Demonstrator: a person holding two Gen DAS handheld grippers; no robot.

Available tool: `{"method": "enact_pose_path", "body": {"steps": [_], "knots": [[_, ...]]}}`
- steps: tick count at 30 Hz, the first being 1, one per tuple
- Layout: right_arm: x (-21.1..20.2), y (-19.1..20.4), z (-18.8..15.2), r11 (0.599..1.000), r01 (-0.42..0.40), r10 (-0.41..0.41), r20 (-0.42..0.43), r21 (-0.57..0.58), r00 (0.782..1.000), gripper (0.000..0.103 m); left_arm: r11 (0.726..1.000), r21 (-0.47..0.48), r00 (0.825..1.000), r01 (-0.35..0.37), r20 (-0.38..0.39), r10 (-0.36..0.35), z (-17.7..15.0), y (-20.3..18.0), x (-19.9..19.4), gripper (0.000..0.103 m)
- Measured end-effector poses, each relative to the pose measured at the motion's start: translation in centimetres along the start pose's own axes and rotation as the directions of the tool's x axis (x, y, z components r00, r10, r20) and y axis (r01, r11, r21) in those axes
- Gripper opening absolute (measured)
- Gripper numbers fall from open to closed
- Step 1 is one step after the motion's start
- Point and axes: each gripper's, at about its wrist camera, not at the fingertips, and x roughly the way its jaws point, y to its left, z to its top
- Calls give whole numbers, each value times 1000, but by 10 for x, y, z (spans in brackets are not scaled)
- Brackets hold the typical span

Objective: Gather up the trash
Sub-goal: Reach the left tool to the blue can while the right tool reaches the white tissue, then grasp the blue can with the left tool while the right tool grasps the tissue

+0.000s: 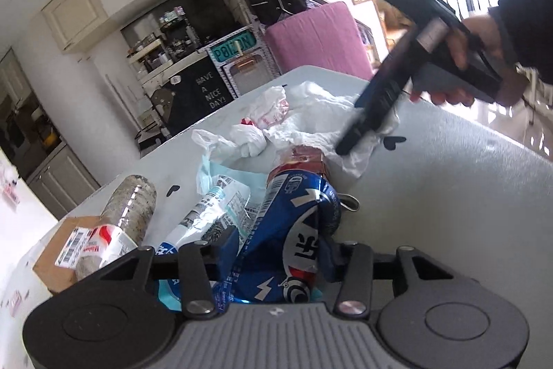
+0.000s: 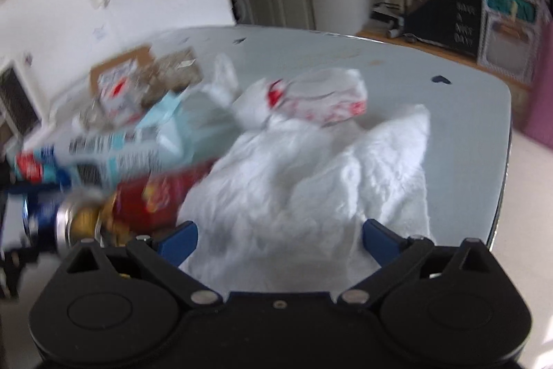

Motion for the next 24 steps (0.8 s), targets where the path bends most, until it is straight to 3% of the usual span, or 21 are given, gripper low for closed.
{"method": "enact_pose_path", "body": {"steps": [3,6,8,9,10,11,15,24], "knots": [[-2,24,-11,988,105,-105,5,-114,994,95,998,-55,1000,-4,8,5,1,1,-8,48],[-10,27,-14,990,127,-127,2,-60,992,76,992,-122,1000,-12,11,13,2,2,-18,47],[-17,29,-17,989,144,-144,6,-37,990,46,986,-164,1000,-22,11,24,4,2,-24,47],[-21,30,-19,988,154,-154,4,-24,988,36,983,-182,999,-27,13,30,4,2,-28,47],[-25,29,-20,987,159,-159,-7,-7,987,17,980,-198,999,-32,17,36,5,0,-32,47],[-30,31,-22,987,161,-161,-17,11,987,9,976,-213,999,-36,23,42,5,-1,-36,47],[-59,48,-44,990,140,-139,-21,24,990,8,961,-271,997,-48,48,64,4,-6,-55,47],[-172,93,-71,999,31,-29,100,-22,995,8,947,-320,990,-37,115,77,6,-21,-94,47]]}}
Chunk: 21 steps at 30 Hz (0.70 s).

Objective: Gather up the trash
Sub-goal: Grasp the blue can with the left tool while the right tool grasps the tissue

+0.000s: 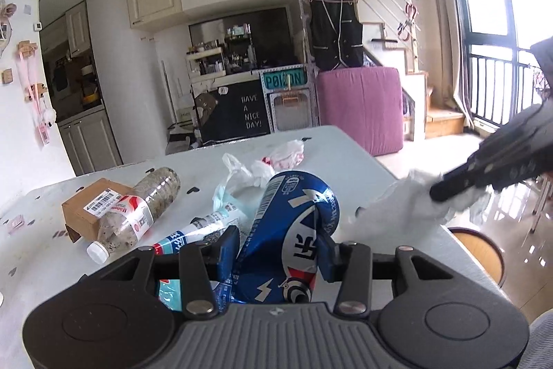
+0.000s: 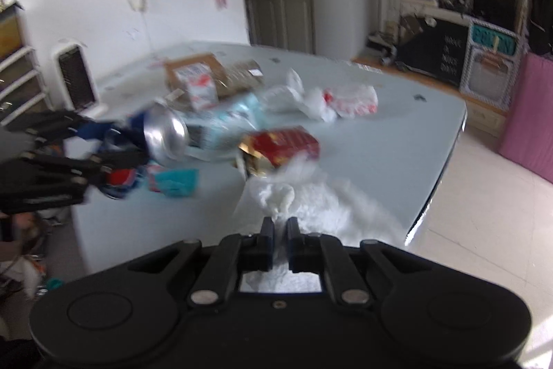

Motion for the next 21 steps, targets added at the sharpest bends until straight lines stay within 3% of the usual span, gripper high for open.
{"method": "enact_pose_path", "body": {"steps": [4,9,10,12,13,14,18,21], "knots": [[-4,-9,13,999,28,-28,12,19,1000,8,1000,-12,1000,10,-1,-10,-1,-2,-2,47],[54,-33,9,986,80,-62,-124,146,990,9,999,-30,1000,16,-17,-17,-7,-3,0,47],[62,-33,4,983,90,-68,-139,162,988,15,999,-33,1000,17,-20,-17,-8,-2,0,47],[70,-33,-2,974,115,-87,-143,195,986,40,999,-38,1000,18,-24,-19,-10,-2,0,47],[72,-30,-5,972,126,-100,-136,199,986,63,999,-39,999,19,-26,-20,-12,-2,1,47],[73,-27,-6,972,136,-112,-128,193,985,78,999,-40,999,20,-27,-21,-13,-2,2,47],[87,-13,-10,978,143,-122,-140,152,983,83,998,-52,999,27,-29,-28,-16,-3,5,47],[104,-1,-15,977,198,-186,-145,77,972,87,998,-63,999,29,-31,-31,-17,-4,5,47]]}}
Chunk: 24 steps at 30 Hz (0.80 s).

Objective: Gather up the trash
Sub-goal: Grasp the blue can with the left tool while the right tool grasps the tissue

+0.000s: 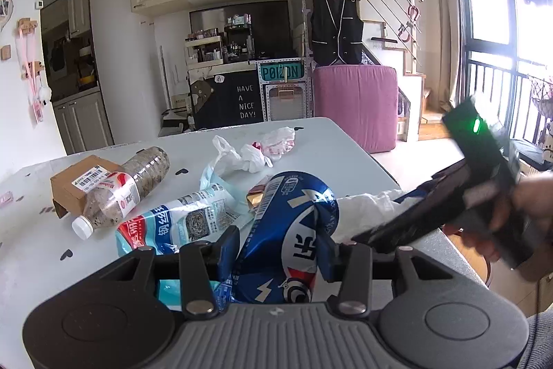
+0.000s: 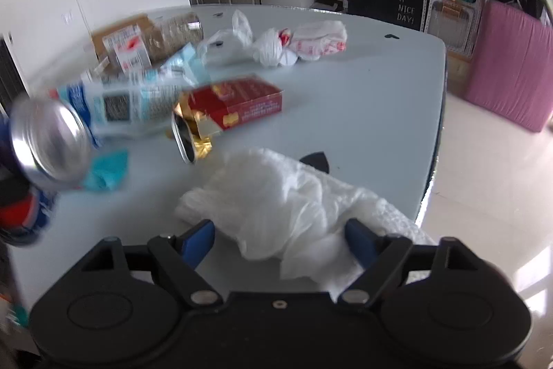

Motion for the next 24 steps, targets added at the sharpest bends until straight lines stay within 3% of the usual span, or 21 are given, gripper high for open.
{"method": "enact_pose_path", "body": {"steps": [3,5,6,7,8,16,24], "knots": [[2,6,-4,999,23,-22,44,-27,999,81,1000,-17,1000,-4,-4,4,1,1,0,47],[-1,1,-2,999,42,-41,62,-9,997,47,999,-33,1000,-7,-9,7,1,1,1,47],[-2,-4,-1,998,56,-57,63,12,996,38,999,-39,1000,-10,-11,10,2,0,1,47],[-4,-9,0,998,62,-64,60,33,996,21,999,-43,1000,-15,-13,15,3,-1,1,47],[-6,-15,0,997,54,-57,54,60,997,15,999,-47,1000,-20,-14,19,3,-1,1,47],[-51,-35,-8,993,3,-17,118,116,993,13,998,-46,999,-32,-16,31,14,-21,0,46],[-114,-65,-22,988,-9,-24,209,156,978,13,1000,-18,1000,-1,-12,1,31,-65,5,46]]}}
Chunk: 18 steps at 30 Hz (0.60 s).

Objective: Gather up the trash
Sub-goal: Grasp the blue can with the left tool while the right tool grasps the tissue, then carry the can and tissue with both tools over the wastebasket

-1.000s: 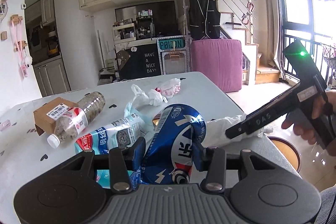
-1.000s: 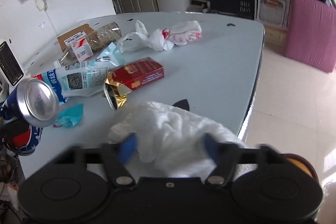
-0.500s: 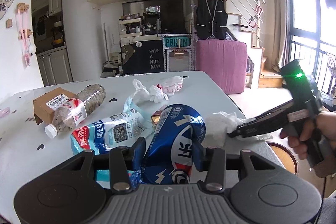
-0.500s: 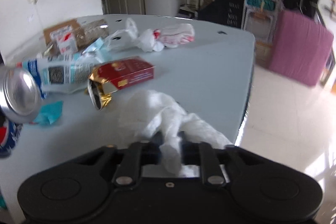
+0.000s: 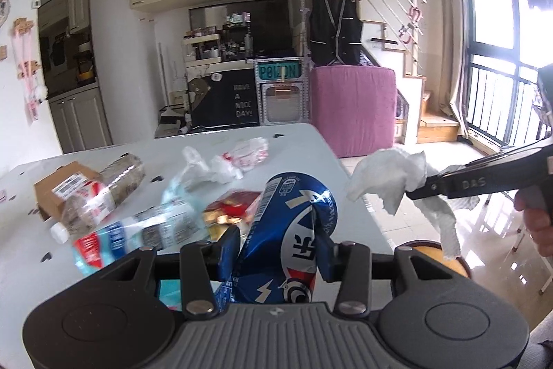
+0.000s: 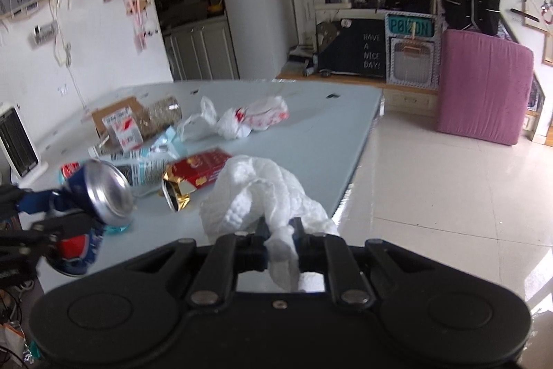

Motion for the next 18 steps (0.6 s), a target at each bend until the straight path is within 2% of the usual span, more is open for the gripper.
{"method": "enact_pose_path", "body": {"steps": [11,18], "knots": [[-61,-80,-21,991,102,-105,33,85,994,13,994,43,995,97,-3,-97,27,-82,29,46],[-77,-132,-48,973,163,-168,13,162,986,13,983,39,982,182,-55,-180,31,-138,63,46]]}}
